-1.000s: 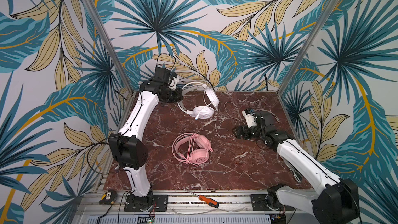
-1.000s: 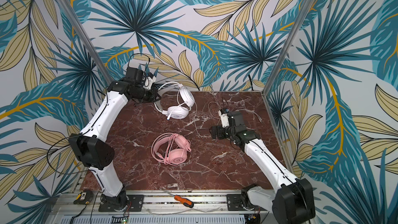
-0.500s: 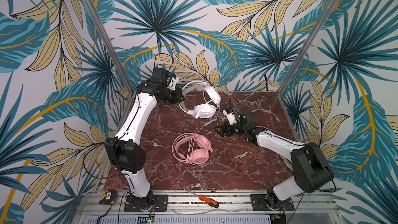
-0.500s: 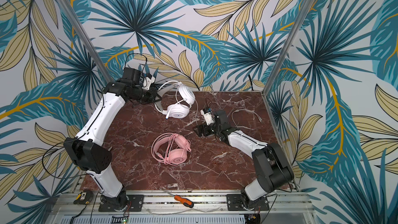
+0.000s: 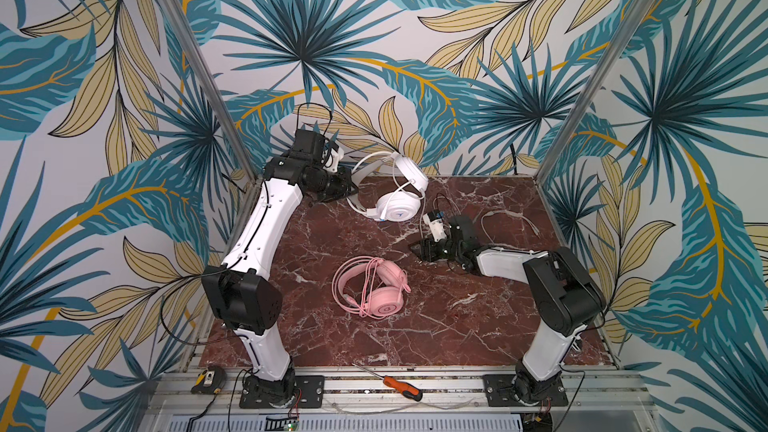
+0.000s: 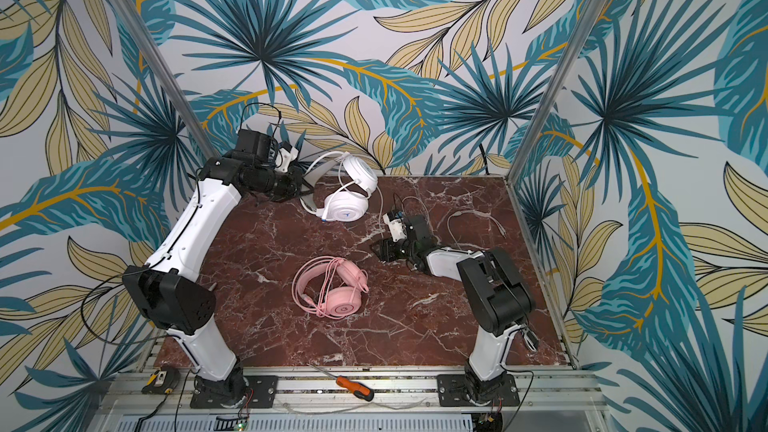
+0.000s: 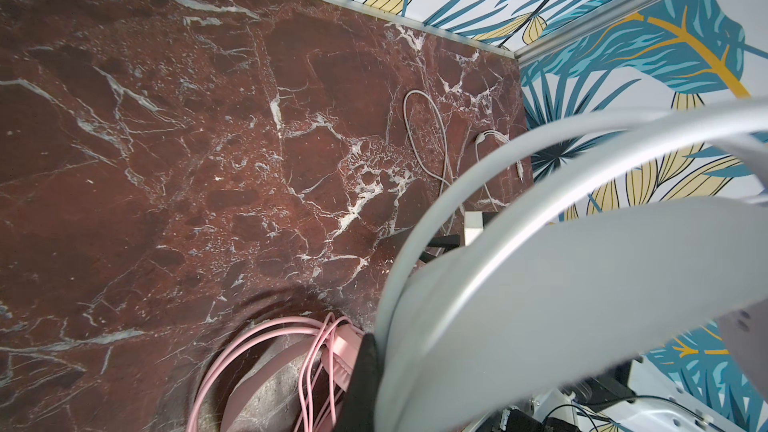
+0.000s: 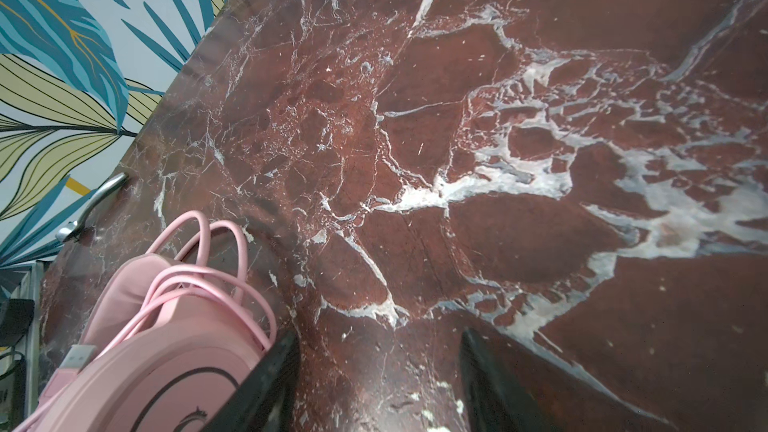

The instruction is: Wrap the headphones

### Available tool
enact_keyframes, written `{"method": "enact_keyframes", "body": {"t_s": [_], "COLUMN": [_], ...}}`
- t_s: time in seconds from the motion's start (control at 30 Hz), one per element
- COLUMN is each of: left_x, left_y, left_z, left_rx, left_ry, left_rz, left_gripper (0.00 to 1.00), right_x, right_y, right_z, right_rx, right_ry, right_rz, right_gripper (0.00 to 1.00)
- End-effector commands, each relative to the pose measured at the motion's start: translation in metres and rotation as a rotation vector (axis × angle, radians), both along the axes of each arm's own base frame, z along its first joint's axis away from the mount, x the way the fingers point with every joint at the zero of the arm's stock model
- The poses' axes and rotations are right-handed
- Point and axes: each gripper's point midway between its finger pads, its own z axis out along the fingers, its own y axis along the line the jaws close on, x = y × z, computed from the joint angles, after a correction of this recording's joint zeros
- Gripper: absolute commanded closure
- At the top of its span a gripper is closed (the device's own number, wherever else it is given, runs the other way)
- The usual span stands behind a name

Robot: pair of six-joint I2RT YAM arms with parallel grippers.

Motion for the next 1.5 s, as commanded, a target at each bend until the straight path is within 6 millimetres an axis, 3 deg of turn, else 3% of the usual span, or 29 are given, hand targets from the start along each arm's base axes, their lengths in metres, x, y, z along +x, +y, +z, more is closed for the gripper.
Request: {"method": "enact_keyframes", "body": {"t_s": [0.0, 0.3, 0.47, 0.57, 0.6, 0.67, 0.93, 1.13, 1.27, 1.47], "left_x": [-0.002, 0.009, 0.013, 0.015, 0.015, 0.015, 0.011, 0.010, 0.010, 0.008], "left_y": [-0.006, 0.000, 0.009, 0.007, 0.006, 0.005, 0.005, 0.006, 0.006, 0.006], "left_z": [0.041, 0.043, 0.035, 0.032, 0.031, 0.030, 0.023, 0.019, 0.018, 0.020], "left_rx": [-0.074, -0.089, -0.090, -0.102, -0.105, -0.105, -0.097, -0.094, -0.093, -0.095], "left_ry": [-0.075, -0.055, -0.025, -0.008, -0.005, -0.005, 0.010, 0.019, 0.022, 0.018], "left_rz": [0.002, 0.068, 0.112, 0.109, 0.104, 0.099, 0.088, 0.091, 0.092, 0.091], "left_gripper": [1.00, 1.00, 1.00, 1.00, 1.00, 1.00, 1.00, 1.00, 1.00, 1.00], "right_x": [-0.002, -0.024, -0.039, -0.044, -0.043, -0.039, -0.009, -0.009, -0.001, 0.029], "right_y": [0.009, 0.002, -0.009, -0.013, -0.014, -0.015, 0.001, 0.023, 0.037, 0.048], "right_z": [-0.003, -0.031, -0.030, -0.026, -0.026, -0.024, 0.014, 0.046, 0.048, 0.034], "right_rx": [0.030, 0.013, 0.024, 0.027, 0.020, 0.011, 0.042, 0.077, 0.096, 0.077], "right_ry": [0.015, 0.117, 0.129, 0.109, 0.105, 0.091, -0.116, -0.398, -0.433, -0.376], "right_rz": [0.031, 0.028, -0.014, -0.029, -0.032, -0.045, -0.014, 0.054, 0.065, 0.008], "right_gripper": [0.41, 0.42, 0.59, 0.61, 0.56, 0.39, 0.29, 0.24, 0.24, 0.27]}}
